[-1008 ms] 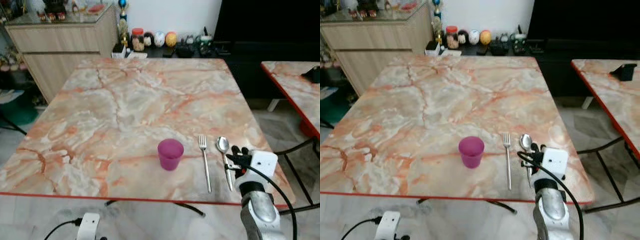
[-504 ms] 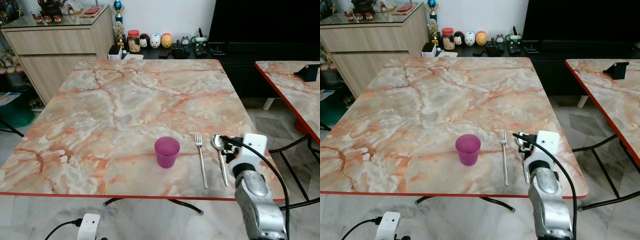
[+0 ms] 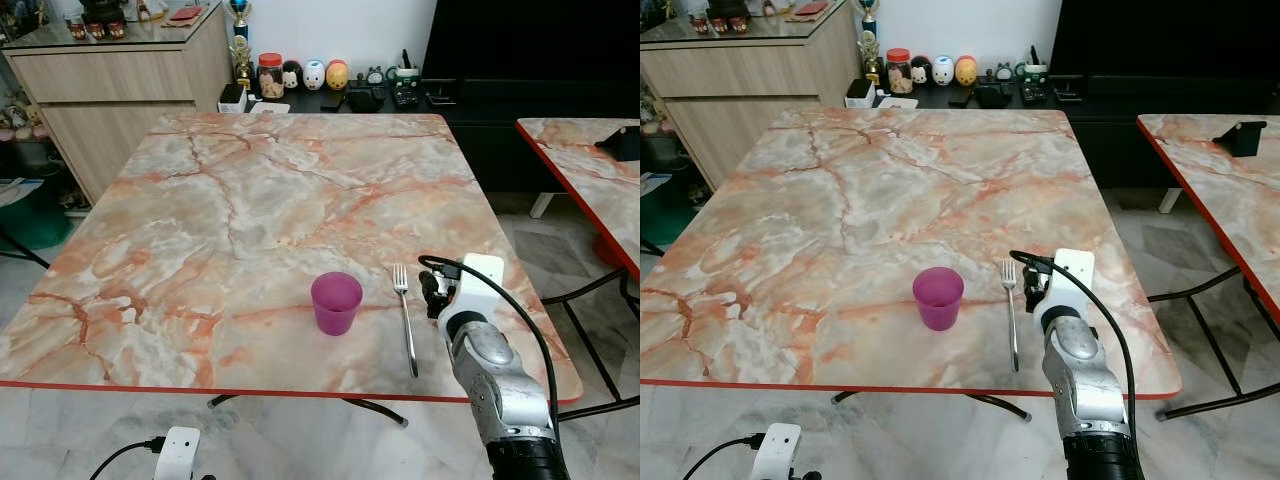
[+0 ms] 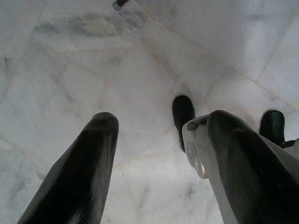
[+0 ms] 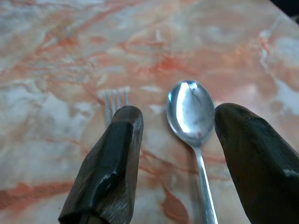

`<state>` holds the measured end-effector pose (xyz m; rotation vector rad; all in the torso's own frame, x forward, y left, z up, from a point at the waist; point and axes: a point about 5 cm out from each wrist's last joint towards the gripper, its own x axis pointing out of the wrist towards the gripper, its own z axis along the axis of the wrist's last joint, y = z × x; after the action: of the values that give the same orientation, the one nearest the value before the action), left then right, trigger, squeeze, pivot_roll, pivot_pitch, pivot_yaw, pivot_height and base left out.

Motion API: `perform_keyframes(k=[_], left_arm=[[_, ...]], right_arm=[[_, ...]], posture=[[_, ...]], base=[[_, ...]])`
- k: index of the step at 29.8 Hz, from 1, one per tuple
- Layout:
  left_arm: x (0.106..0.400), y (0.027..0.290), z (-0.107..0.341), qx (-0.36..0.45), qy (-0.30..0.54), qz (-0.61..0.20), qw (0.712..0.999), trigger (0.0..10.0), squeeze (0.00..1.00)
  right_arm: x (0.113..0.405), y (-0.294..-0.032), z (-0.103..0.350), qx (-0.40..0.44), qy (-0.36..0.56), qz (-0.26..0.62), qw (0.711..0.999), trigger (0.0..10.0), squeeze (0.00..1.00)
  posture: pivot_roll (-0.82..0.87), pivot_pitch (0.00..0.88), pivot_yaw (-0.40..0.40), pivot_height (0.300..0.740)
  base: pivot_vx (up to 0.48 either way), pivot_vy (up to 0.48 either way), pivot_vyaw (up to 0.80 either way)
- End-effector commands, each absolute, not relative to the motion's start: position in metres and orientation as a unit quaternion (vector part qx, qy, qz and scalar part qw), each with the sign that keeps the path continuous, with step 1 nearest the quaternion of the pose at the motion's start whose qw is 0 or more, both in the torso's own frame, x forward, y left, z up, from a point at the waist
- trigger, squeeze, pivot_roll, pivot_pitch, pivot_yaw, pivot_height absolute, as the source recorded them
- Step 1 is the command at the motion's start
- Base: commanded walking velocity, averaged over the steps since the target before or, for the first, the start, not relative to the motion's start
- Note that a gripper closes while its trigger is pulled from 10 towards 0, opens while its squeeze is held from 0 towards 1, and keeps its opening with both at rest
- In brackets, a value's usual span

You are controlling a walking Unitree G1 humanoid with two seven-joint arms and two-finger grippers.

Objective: Setting the table

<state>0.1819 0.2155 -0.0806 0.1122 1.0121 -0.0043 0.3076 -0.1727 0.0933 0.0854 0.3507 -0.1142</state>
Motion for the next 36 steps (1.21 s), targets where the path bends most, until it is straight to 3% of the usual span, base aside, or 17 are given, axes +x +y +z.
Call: perform_keyframes(k=[1,36], left_arm=[[0.178,0.216,-0.082,0.064,0.491,-0.010,0.869,10.0,0.00],[0.180,0.216,-0.082,0.062,0.490,-0.009,0.869,10.0,0.00]], right_arm=[[0.305,-0.176,0.087,0.046,0.191,-0.068,0.978,10.0,0.00],[0.314,-0.179,0.069,0.046,0.250,-0.077,0.964,10.0,0.00]], posture=[[-0.01,0.000,-0.004,0.740],[0.00,0.000,-0.007,0.740]], base=[[0.000,0.000,0.00],[0.000,0.000,0.00]])
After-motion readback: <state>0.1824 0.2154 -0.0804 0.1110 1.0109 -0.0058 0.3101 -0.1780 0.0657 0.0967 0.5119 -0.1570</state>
